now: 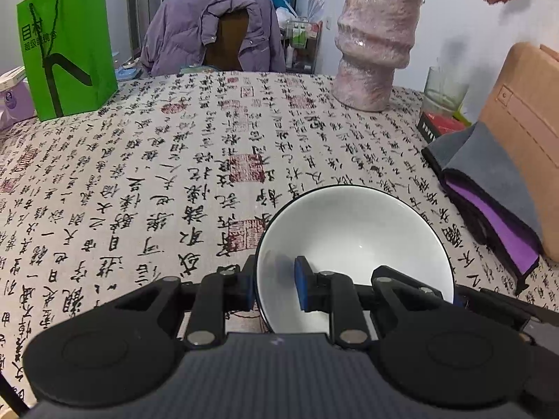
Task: Organize plates and bowls
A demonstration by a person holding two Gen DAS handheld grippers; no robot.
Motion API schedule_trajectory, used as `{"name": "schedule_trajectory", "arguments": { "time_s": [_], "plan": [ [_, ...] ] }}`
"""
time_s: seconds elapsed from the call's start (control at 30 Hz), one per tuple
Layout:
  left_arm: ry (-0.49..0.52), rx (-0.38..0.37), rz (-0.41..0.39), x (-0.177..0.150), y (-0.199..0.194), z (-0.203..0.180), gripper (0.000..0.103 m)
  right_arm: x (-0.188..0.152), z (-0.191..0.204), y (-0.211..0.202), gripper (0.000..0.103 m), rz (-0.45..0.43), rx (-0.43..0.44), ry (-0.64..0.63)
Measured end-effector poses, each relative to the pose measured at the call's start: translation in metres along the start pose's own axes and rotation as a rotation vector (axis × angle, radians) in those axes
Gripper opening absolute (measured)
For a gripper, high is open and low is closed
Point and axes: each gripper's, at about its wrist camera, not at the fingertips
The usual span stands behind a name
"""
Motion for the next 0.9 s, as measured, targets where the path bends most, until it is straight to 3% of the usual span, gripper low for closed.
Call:
{"name": "schedule_trajectory", "arguments": {
  "time_s": [0.9],
  "plan": [
    [-0.032, 0.013, -0.115, -0.006, -0.056, 0.033, 0.022, 0.007, 0.053, -0.033, 0.017, -0.090, 0.033, -0.065]
  ]
}}
Point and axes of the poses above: each gripper's, at about its wrist camera, not at the fingertips, and y roughly the way its jaws point, z to its left, x to its top, and after that the axes turned 8 degrees about x, right-handed
